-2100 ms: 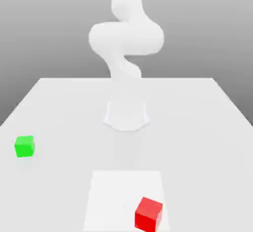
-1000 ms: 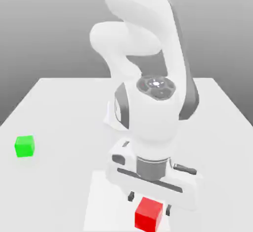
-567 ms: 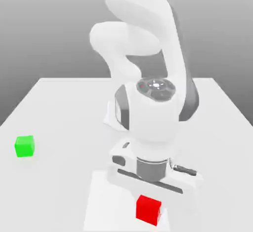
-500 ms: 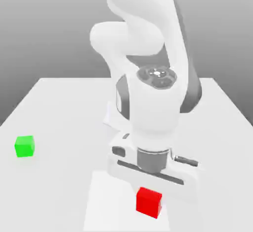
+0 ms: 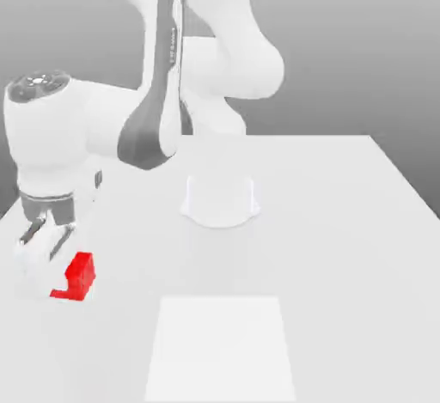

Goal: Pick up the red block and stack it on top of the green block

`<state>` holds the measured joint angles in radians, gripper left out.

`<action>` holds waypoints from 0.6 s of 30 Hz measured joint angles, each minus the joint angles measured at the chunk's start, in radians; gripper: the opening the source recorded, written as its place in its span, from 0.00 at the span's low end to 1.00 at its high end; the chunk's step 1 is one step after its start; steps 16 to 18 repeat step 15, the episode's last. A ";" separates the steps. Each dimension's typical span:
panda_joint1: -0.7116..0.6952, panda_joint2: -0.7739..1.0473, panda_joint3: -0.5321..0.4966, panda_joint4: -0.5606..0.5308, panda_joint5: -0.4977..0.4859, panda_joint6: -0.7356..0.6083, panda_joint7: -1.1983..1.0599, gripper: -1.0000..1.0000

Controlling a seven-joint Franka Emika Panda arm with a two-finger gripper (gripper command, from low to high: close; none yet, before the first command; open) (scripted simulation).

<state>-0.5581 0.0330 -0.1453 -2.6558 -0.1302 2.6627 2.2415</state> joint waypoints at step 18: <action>-0.271 0.089 -0.059 -0.091 0.223 0.205 0.302 1.00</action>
